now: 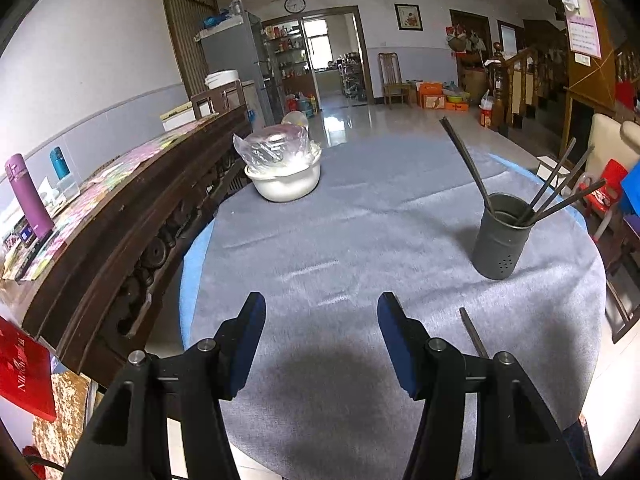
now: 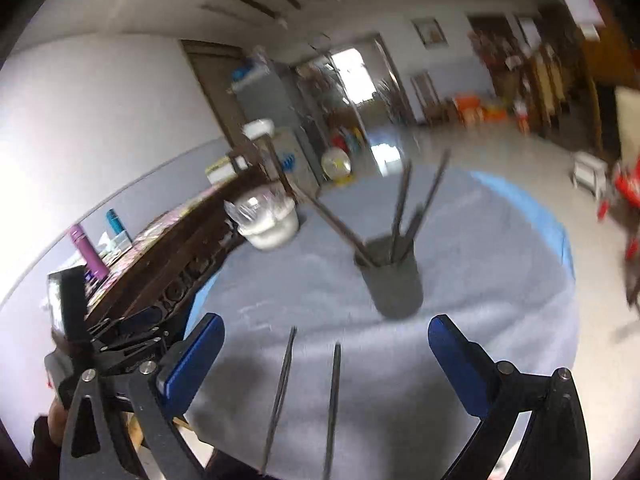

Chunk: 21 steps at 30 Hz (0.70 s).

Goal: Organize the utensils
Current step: 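Lower both open tools toward the last chopsticks on the cloth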

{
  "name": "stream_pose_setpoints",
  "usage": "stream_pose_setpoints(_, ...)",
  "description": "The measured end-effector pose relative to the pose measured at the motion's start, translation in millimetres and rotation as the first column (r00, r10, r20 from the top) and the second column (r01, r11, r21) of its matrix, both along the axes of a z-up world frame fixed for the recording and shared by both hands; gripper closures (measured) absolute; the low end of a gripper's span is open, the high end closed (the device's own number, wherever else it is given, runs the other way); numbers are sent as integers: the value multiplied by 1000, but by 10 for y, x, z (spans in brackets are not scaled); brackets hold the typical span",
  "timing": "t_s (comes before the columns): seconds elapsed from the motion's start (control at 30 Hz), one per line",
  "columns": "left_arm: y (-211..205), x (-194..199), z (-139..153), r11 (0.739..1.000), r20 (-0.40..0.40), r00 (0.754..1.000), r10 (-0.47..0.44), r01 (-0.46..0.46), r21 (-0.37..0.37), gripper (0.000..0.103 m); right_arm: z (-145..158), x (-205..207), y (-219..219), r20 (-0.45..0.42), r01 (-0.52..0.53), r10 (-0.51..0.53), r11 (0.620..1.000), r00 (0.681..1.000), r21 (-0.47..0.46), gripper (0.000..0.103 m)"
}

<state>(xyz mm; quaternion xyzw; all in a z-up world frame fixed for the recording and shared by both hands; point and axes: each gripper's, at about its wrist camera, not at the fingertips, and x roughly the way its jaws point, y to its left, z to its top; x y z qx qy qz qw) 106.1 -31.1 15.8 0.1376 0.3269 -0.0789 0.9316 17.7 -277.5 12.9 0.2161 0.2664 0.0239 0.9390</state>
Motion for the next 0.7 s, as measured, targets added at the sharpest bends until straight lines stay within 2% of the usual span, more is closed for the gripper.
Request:
stream_pose_setpoints(0.1, 30, 55, -48, 1000, -17, 1000, 4, -4, -5, 44, -135, 140, 35, -52, 0, -1, 1000, 999, -23, 0)
stream_pose_setpoints(0.27, 66, 139, -136, 1000, -56, 998, 1, -2, -26, 44, -369, 236, 184, -183, -67, 62, 998, 981, -21, 0)
stream_pose_setpoints(0.33, 70, 198, -215, 998, -113, 993, -18, 12, -57, 44, -501, 338, 242, -259, -63, 44, 996, 965, -66, 0)
stream_pose_setpoints(0.43, 102, 273, -345, 993, -201, 979, -43, 19, -120, 44, -692, 454, 257, -322, -92, 71, 995, 944, -50, 1)
stream_pose_setpoints(0.5, 122, 319, -443, 990, -249, 968, -39, 4, -140, 44, -800, 548, 267, -355, -102, 77, 994, 932, -50, 17)
stream_pose_setpoints(0.57, 148, 365, -531, 989, -284, 958, -31, -12, -148, 44, -893, 672, 292, -399, -124, 90, 990, 913, -62, 49)
stream_pose_setpoints(0.63, 172, 406, -584, 986, -307, 951, -30, -22, -163, 44, -996, 817, 345, -440, -151, 106, 986, 892, -68, 64)
stream_pose_setpoints(0.7, 203, 453, -622, 982, -332, 942, -37, -28, -189, 44, -1065, 935, 374, -459, -165, 136, 986, 878, -23, 64)
